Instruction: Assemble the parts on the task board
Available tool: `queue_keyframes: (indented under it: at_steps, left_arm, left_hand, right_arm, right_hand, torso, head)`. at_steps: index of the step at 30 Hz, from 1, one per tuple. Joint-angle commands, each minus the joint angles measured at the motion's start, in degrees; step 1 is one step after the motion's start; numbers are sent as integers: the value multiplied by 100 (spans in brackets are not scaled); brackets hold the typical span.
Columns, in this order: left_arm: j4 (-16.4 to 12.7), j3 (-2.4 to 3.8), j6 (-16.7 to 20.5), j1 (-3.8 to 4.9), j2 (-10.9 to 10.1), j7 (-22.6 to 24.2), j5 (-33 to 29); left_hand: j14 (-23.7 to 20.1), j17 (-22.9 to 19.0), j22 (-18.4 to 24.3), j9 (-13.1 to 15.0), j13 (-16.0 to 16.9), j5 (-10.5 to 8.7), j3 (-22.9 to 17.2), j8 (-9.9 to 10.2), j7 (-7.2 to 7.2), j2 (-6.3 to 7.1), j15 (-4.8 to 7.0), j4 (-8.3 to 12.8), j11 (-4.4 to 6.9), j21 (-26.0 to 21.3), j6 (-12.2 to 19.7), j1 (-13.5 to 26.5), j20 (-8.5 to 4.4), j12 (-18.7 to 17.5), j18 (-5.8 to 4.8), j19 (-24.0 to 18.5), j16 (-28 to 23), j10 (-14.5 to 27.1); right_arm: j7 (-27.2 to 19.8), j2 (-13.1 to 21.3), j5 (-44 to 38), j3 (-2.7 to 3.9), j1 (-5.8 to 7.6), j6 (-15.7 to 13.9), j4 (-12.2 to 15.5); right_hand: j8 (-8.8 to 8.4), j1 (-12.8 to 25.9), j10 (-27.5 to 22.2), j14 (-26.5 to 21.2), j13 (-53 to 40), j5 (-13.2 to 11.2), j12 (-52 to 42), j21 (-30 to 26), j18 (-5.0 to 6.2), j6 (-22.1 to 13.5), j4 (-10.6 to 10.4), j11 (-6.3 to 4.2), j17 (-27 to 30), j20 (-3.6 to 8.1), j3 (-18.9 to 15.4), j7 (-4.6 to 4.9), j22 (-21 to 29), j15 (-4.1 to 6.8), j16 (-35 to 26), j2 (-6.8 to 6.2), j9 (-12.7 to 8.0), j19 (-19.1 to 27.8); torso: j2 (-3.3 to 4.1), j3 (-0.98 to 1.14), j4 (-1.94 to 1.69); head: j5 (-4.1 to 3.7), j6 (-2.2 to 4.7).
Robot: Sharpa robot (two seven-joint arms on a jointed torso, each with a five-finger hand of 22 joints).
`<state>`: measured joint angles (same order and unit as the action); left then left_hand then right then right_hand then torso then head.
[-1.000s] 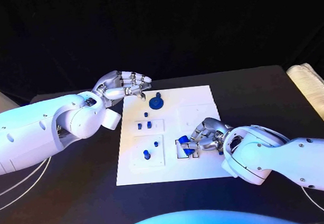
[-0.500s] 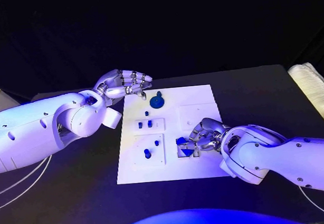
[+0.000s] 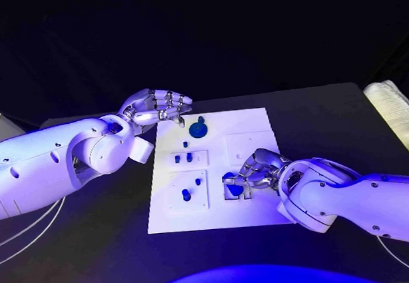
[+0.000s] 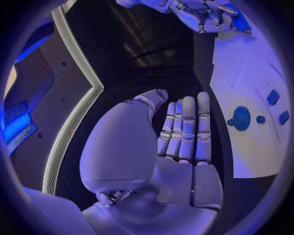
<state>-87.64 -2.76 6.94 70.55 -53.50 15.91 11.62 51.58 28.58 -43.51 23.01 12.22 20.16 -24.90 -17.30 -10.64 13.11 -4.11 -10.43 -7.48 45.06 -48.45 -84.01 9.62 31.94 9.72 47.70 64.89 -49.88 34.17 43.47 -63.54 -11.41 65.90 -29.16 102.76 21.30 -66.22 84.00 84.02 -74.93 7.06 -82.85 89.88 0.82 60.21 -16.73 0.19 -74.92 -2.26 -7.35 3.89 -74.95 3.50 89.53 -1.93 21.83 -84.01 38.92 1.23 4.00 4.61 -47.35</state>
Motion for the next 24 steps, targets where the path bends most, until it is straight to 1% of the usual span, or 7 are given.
queue_keyframes:
  at_steps: [1, 2, 5, 13, 15, 19, 24]
  left_arm:
    - [-19, 4, -36, 4, 0, 25, -12]
    - [-19, 4, -32, 4, -1, 28, -12]
    - [-22, 4, -16, 4, -5, 42, -15]
    - [-26, 4, -9, 4, -13, 50, -26]
    - [-26, 4, -10, 4, -14, 51, -27]
    - [-24, 4, -9, 4, -21, 50, -30]
    - [-23, 4, -9, 4, -26, 51, -32]
  left_hand:
    - [-29, -7, 6, -5, -5, 6, -15, -7, -17, -55, 6, -7, -14, -37, -14, 11, 15, 14, 67, -18, -30, 19]
    - [-29, -7, 6, -5, -5, 6, -15, -7, -17, -55, 6, -7, -14, -37, -14, 11, 15, 14, 67, -18, -30, 19]
    - [-29, -7, 6, -5, -5, 6, -15, -7, -17, -55, 6, -7, -14, -37, -14, 11, 15, 14, 67, -18, -30, 19]
    - [-29, -8, 6, -6, -5, 6, -18, -5, -18, -61, 5, -6, -15, -40, -13, 8, 17, 17, 67, -16, -30, 17]
    - [-29, -8, 6, -6, -5, 6, -18, -5, -18, -61, 5, -6, -15, -40, -13, 8, 17, 17, 67, -16, -30, 17]
    - [-29, -8, 6, -6, -5, 6, -18, -5, -18, -61, 5, -6, -15, -40, -13, 8, 17, 17, 67, -16, -30, 17]
    - [-29, -8, 6, -6, -5, 6, -18, -5, -18, -61, 5, -6, -15, -40, -13, 8, 17, 17, 67, -16, -30, 17]
  right_arm:
    - [0, -10, -260, 0, -6, 4, -5]
    - [3, -10, -290, 0, -6, 28, -5]
    - [33, -1, -386, 0, -7, 139, -9]
    - [23, 45, -517, 0, -11, 265, 20]
    - [-38, 71, -541, 0, -14, 242, 47]
    - [-215, 167, -590, 0, -19, 173, 155]
    - [-412, 321, -681, 2, -21, 129, 319]
  right_hand:
    - [0, 162, 161, 562, -812, -180, 51, 12, -82, -33, -1, -28, -1350, 19, -188, 36, -1505, 35, -17, 3, -15, -599]
    - [6, 229, 150, 563, -800, -258, 74, 12, -82, -46, -4, -24, -1353, 16, -257, 39, -1505, 33, -16, 8, -16, -599]
    - [17, 265, 155, 573, -813, -319, 70, 12, -82, -54, -2, -22, -1398, 14, -322, 41, -1505, 31, 2, -11, -15, -599]
    - [16, 285, 115, 566, -762, -367, 144, 12, -82, -86, -3, -14, -1370, 10, -378, 51, -1505, 25, -10, -66, -21, -599]
    - [19, 222, 114, 567, -766, -342, 147, 12, -82, -99, 11, -10, -1375, 6, -368, 55, -1505, 21, -9, -43, -22, -599]
    - [51, -117, 121, 567, -791, -227, 153, 12, -82, -121, 42, -7, -1374, -1, -391, 58, -1505, 16, -11, 39, -25, -599]
    - [81, -392, 140, 573, -824, -181, 138, 12, -82, -126, 65, -11, -1400, 0, -442, 54, -1505, 18, -1, 35, -26, -599]
  torso:
    - [2, 4, 1]
    - [1, 4, 2]
    - [-3, 3, 11]
    - [-3, 3, 2]
    - [-3, 4, 0]
    - [2, 8, 0]
    - [-2, 2, 6]
  head:
    - [9, -1]
    - [8, -2]
    - [6, 0]
    - [-2, -11]
    - [-5, -11]
    - [-2, -9]
    - [7, -10]
